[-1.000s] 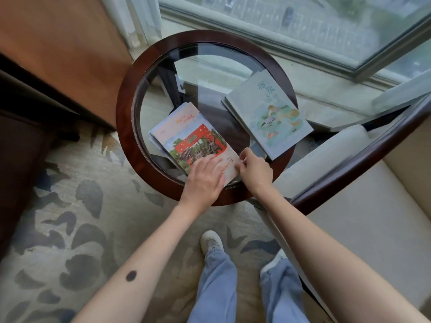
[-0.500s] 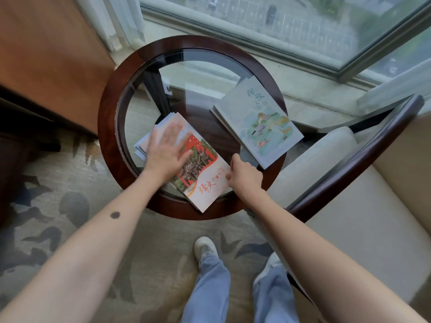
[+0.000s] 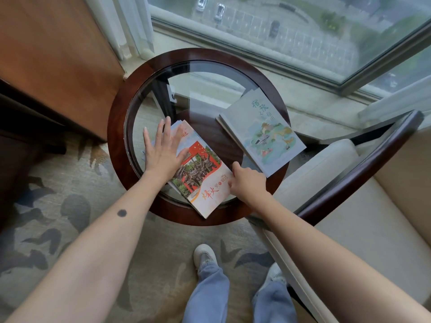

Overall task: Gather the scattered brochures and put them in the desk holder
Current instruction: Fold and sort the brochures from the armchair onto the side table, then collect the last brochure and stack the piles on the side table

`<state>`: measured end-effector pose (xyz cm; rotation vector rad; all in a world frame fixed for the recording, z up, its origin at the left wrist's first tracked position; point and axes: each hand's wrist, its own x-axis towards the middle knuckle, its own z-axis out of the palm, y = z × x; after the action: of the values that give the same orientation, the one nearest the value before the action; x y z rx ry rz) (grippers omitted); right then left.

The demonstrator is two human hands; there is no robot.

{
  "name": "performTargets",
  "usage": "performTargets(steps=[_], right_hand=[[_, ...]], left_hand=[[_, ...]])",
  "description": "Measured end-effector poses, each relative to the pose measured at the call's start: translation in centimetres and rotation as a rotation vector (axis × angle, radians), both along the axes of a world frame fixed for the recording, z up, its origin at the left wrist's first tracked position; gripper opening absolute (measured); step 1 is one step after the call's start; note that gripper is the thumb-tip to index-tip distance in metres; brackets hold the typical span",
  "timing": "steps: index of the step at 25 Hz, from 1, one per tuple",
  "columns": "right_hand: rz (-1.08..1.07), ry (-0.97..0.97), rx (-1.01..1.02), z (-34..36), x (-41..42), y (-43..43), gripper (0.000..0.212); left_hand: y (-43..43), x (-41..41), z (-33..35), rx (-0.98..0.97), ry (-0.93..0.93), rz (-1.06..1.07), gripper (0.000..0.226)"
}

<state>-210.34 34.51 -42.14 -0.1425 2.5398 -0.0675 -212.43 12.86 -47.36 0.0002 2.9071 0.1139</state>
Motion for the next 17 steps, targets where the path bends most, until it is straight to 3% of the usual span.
performTargets(steps=[6,12,17], right_hand=[[-0.109,0.063,-0.050,3.3,-0.6,2.6,0.027],[-0.179,0.365,-0.205,10.3,-1.1,11.5,0.034],[-0.461,0.512,-0.247,16.7,-0.7,23.0,0.034]], left_hand=[[7.0,0.0,6.6,0.344,0.038,0.014,0.050],[14.3,1.0,13.9,0.595,-0.063,0.032,0.038],[23.0,0.8,20.5,0.619,-0.064,-0.053,0.034]])
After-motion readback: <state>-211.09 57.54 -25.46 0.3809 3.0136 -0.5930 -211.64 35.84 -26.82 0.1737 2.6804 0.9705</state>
